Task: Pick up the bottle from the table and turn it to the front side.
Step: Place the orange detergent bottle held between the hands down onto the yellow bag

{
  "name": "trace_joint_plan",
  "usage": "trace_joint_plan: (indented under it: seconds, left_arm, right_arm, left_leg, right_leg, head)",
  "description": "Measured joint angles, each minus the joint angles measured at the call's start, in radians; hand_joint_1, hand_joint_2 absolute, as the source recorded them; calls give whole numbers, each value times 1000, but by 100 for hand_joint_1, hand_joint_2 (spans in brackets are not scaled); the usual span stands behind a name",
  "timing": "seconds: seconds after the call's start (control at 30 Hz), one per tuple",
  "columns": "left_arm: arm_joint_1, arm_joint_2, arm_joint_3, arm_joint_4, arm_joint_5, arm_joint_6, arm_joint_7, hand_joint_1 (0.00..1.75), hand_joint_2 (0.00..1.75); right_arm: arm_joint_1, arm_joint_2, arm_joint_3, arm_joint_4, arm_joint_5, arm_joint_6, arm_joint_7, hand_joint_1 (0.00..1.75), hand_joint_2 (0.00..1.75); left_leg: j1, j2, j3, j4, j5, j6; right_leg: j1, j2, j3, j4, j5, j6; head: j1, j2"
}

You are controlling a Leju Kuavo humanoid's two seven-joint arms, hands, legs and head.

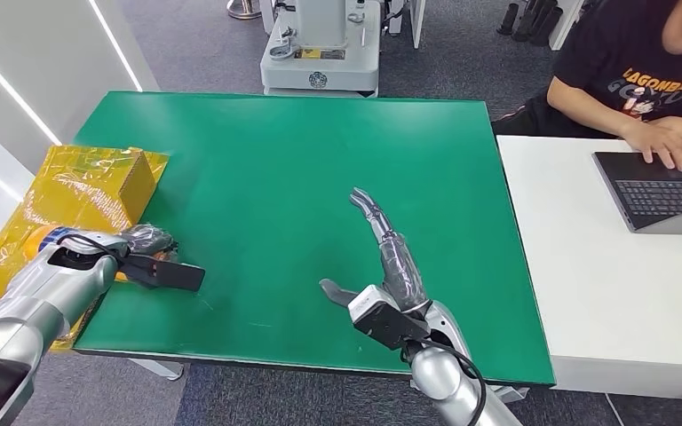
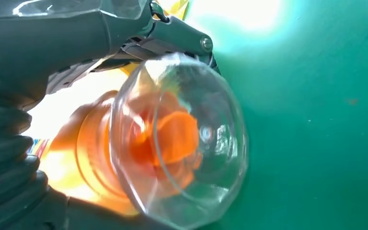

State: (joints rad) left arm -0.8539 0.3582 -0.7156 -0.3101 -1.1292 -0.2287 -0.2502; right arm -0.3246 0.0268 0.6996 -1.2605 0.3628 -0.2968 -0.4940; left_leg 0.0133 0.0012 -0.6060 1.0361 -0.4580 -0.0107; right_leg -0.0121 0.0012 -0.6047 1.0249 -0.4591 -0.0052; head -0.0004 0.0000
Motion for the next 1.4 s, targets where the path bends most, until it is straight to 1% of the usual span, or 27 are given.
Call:
trace_joint_plan:
  seconds: [0.2,0.77,0.87,0.93,0.97,1.07,1.13,1.2,1.33,1.4]
  left_arm:
    - [3,0,0,0,0,45,-23,0,175]
    - [2,2,0,0,2,51,-35,0,175]
    - [3,6,0,0,12,63,-38,0,175]
    - [5,13,3,0,30,104,-57,0,175]
    - [8,19,6,-1,44,141,-74,0,175]
    - [24,38,30,-12,98,286,-140,0,175]
    - [36,48,59,-26,136,358,-176,0,175]
    - [46,56,92,-41,164,388,-204,0,175]
    - [63,73,145,-77,177,407,-254,0,175]
    - [75,84,163,-104,173,444,-273,0,175]
  right_arm:
    - [2,0,0,-3,0,0,0,0,175]
    - [7,0,0,-7,0,1,1,0,175]
    - [8,0,0,-7,0,1,2,0,175]
    - [10,0,0,-7,0,1,1,0,175]
    - [13,0,-1,-8,0,2,1,0,175]
    - [22,0,-3,-19,0,6,1,0,175]
    - [24,0,-4,-25,-1,9,1,0,175]
    - [25,0,-5,-27,-6,14,1,0,175]
    - [21,0,-8,-21,-30,20,-13,0,175]
    - [19,0,-9,-16,-38,19,-19,0,175]
  left_leg:
    - [0,0,0,0,0,0]
    - [0,0,0,0,0,0]
    - [0,0,0,0,0,0]
    - [0,0,0,0,0,0]
    - [0,0,0,0,0,0]
    - [0,0,0,0,0,0]
    - [0,1,0,0,0,0]
    - [0,1,0,0,0,0]
    - [0,1,0,0,0,0]
    - [0,1,0,0,0,0]
  right_leg:
    - [0,0,0,0,0,0]
    - [0,0,0,0,0,0]
    - [0,0,0,0,0,0]
    - [0,0,0,0,0,0]
    - [0,0,0,0,0,0]
    - [0,1,-1,0,0,0]
    - [0,1,-1,0,0,0]
    - [0,1,-1,0,0,0]
    - [0,1,-1,0,0,0]
    - [0,1,-1,0,0,0]
  head:
    - [0,0]
    - [0,0]
    - [0,0]
    - [0,0]
    - [0,0]
    - [0,0]
    - [0,0]
    - [0,0]
    - [0,0]
    - [0,0]
